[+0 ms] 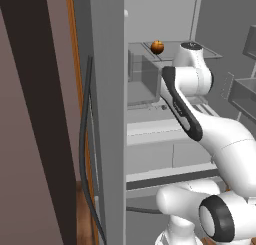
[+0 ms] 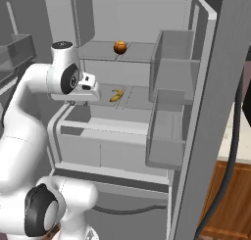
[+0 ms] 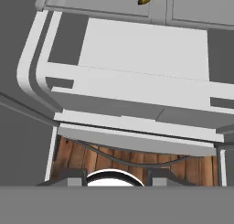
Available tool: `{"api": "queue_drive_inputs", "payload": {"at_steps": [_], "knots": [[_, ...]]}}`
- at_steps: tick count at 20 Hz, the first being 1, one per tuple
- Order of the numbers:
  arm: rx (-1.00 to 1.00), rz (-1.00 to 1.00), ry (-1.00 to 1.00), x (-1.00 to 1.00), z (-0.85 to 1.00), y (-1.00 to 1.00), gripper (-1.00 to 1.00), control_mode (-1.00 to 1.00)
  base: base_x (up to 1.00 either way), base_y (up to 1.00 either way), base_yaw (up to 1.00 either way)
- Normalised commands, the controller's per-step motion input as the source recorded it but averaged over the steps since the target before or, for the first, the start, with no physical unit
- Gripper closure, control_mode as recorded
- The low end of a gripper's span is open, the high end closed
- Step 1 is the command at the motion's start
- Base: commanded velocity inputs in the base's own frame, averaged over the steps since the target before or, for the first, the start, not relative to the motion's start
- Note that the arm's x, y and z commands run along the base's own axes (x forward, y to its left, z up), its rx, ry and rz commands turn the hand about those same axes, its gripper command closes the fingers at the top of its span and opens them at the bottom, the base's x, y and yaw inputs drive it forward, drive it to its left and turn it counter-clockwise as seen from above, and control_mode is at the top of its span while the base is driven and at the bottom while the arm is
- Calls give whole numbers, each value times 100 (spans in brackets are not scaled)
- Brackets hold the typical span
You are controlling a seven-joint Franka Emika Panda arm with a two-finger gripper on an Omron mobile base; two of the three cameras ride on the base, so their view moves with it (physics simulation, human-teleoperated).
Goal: Pick the orange and banana from the fridge and place them inside the tupperware on the counter.
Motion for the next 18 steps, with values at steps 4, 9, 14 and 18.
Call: {"api": "queue_drive_inputs", "payload": {"at_steps": [4, 9, 14, 18], "knots": [[0, 0, -3, -16, 0, -4, -100, -100, 0, 0, 0], [0, 0, -29, -23, 15, 0, -100, -100, 0, 0, 0], [0, 0, -37, -11, 21, -4, -100, -100, 0, 0, 0], [0, -3, -31, 0, 33, -16, -100, -100, 0, 0, 0]]}}
